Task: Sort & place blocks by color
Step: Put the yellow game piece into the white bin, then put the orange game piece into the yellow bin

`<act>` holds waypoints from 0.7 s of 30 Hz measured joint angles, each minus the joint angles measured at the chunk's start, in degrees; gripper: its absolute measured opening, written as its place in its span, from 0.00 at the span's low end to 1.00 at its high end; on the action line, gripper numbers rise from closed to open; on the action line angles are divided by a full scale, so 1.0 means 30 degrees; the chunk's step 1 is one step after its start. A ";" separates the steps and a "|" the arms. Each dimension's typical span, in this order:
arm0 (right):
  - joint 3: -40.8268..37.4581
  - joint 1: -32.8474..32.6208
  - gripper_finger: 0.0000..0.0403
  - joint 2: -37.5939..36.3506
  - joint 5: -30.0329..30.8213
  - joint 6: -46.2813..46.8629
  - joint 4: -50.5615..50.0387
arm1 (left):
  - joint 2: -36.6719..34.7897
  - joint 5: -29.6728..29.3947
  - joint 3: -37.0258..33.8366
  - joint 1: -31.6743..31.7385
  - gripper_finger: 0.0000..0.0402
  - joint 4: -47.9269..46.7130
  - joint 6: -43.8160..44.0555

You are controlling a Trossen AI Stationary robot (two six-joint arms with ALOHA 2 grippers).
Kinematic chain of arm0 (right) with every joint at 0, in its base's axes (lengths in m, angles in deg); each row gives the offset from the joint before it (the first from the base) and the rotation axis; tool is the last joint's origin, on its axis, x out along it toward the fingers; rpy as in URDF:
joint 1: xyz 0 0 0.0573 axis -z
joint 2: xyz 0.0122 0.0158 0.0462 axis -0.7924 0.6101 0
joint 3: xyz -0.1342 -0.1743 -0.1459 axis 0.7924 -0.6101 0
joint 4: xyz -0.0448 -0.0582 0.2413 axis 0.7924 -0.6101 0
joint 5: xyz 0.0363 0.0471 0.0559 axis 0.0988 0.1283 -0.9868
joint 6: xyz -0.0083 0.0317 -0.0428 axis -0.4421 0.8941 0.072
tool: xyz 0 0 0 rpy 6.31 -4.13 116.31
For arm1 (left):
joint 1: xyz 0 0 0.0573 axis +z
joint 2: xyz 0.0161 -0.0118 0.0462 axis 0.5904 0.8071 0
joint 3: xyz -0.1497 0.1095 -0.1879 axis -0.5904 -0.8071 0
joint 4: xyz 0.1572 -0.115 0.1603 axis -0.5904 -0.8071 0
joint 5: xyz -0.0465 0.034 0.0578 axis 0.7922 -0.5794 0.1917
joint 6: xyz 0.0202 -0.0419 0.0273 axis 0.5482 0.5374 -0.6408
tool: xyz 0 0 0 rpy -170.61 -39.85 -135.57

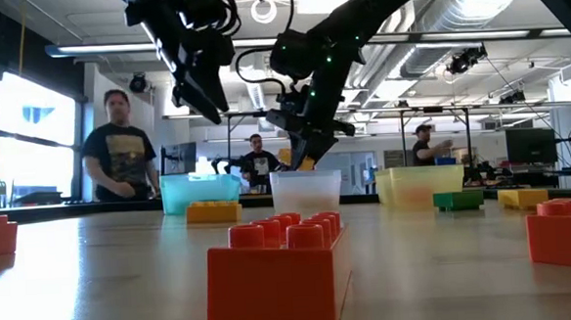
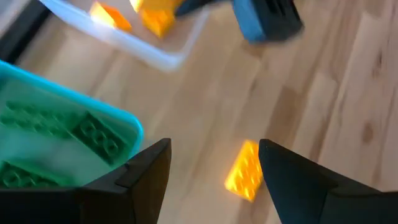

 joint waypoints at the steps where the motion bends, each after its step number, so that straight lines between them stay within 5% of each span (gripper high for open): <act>1: -0.0001 0.0000 0.28 0.0032 -0.0005 0.0050 -0.0087 | 0.0000 -0.0003 0.0000 -0.0202 0.57 -0.0438 0.0006; 11: -0.0001 -0.0066 0.54 0.0065 -0.0235 0.0010 -0.0602 | 0.0000 -0.0015 0.0000 -0.2518 0.57 -0.3917 0.1727; 21: -0.0009 0.0036 0.57 -0.0643 -0.2506 -0.0844 -0.0745 | 0.0000 -0.0243 0.0000 -0.5435 0.57 -0.7852 0.0628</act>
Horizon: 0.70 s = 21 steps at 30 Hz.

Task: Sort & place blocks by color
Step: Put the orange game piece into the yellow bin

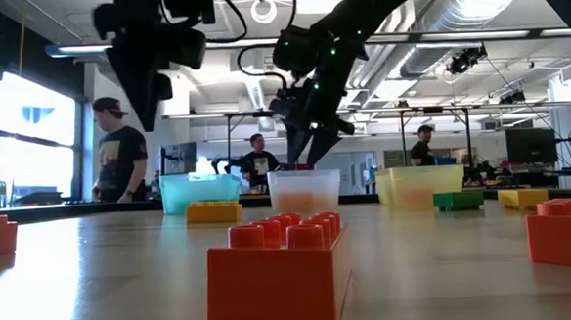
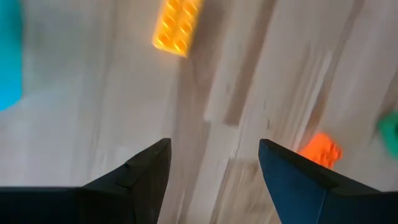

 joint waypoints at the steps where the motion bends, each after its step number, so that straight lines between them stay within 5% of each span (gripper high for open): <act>1: 0.0000 0.0000 0.57 -0.0159 -0.0006 -0.0172 0.0029 | 0.0000 -0.0179 0.0000 -0.0433 0.57 -0.0281 -0.0190; 7: 0.0000 0.0036 0.57 -0.1340 -0.0014 -0.1306 -0.0038 | 0.0000 -0.2069 0.0000 -0.2874 0.57 -0.0616 -0.0044; 21: -0.0007 -0.0255 0.57 -0.3488 -0.0946 -0.2168 -0.1197 | 0.0000 -0.2350 0.0000 -0.8681 0.57 -0.0560 0.0532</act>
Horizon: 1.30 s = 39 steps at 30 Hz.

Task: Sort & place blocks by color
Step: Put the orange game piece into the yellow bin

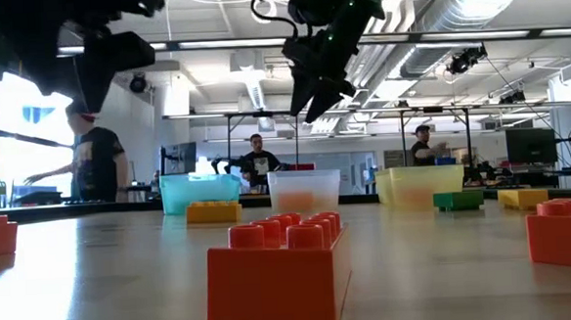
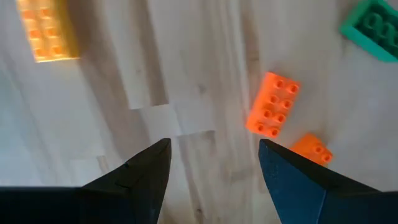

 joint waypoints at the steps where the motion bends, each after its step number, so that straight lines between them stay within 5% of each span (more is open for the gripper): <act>1: 0.0000 -0.0028 0.57 -0.0049 0.0000 -0.0007 -0.0057 | 0.0000 0.0004 0.0000 -0.0361 0.57 0.0005 0.0220; 16: -0.0007 -0.0198 0.57 -0.0346 -0.0992 -0.0373 -0.1495 | 0.0976 -0.1574 -0.0007 -0.4190 0.57 0.0738 0.1709; 33: -0.0007 -0.0702 0.57 -0.0348 -0.0933 0.2246 -0.1340 | 0.1967 -0.2076 -0.0072 -0.5674 0.57 0.2034 0.0193; 39: -0.0007 -0.1382 0.57 -0.0348 -0.0722 0.2675 -0.1332 | 0.2076 -0.2013 -0.1729 -0.5922 0.57 0.3834 0.0311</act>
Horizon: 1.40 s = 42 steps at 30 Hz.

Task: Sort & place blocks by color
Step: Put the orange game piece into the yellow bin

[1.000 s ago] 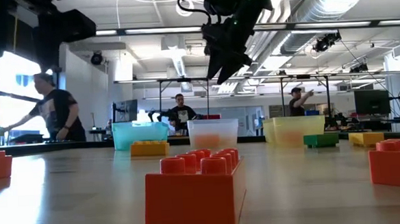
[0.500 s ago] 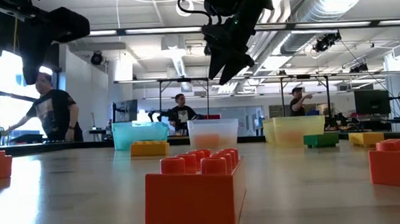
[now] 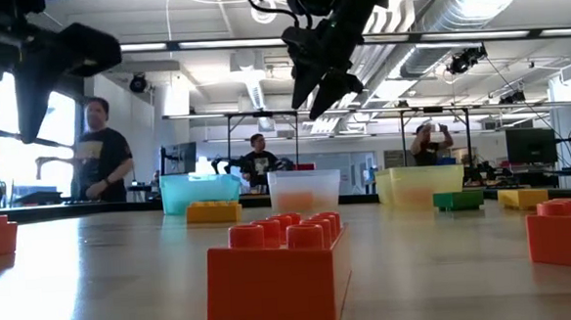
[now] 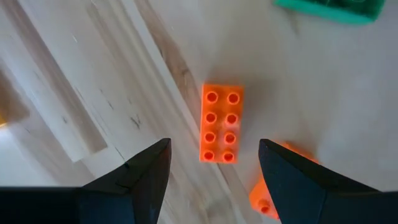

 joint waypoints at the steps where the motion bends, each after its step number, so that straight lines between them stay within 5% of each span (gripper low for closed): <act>1: 0.0000 -0.0122 0.57 0.0006 0.0145 0.0048 -0.0002 | 0.0000 -0.0071 -0.0276 0.0000 0.57 0.0169 0.0035; 27: 0.0000 -0.0832 0.57 0.0006 0.1168 0.1929 -0.0073 | -0.0003 0.0746 -0.4459 0.0007 0.57 0.4942 -0.1466; 42: 0.0000 -0.0832 0.57 0.0004 0.1696 0.2017 -0.0051 | 0.1843 0.0708 -0.4378 0.0634 0.57 0.5500 -0.1370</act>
